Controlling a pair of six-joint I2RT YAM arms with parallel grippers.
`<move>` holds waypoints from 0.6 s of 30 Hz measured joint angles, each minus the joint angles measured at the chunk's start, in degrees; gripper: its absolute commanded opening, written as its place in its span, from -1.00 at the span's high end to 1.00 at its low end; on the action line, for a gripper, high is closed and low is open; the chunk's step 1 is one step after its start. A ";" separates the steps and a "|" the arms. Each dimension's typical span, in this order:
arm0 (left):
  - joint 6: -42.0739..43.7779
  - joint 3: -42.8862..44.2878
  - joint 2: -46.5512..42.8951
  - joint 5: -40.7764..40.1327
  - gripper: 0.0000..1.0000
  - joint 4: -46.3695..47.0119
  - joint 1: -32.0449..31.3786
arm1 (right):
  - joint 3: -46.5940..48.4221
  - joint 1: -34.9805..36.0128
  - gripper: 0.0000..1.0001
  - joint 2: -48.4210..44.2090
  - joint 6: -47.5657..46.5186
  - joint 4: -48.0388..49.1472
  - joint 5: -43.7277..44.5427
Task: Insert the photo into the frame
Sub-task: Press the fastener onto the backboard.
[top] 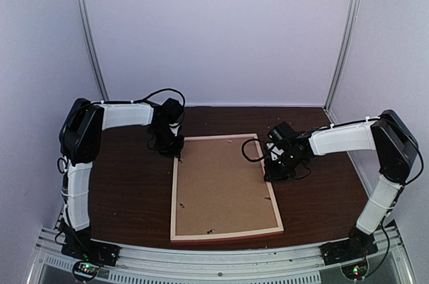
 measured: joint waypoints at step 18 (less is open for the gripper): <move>2.08 -1.36 -0.70 1.57 0.13 0.90 1.07 | -0.26 -0.02 0.92 -0.07 0.04 0.39 -0.35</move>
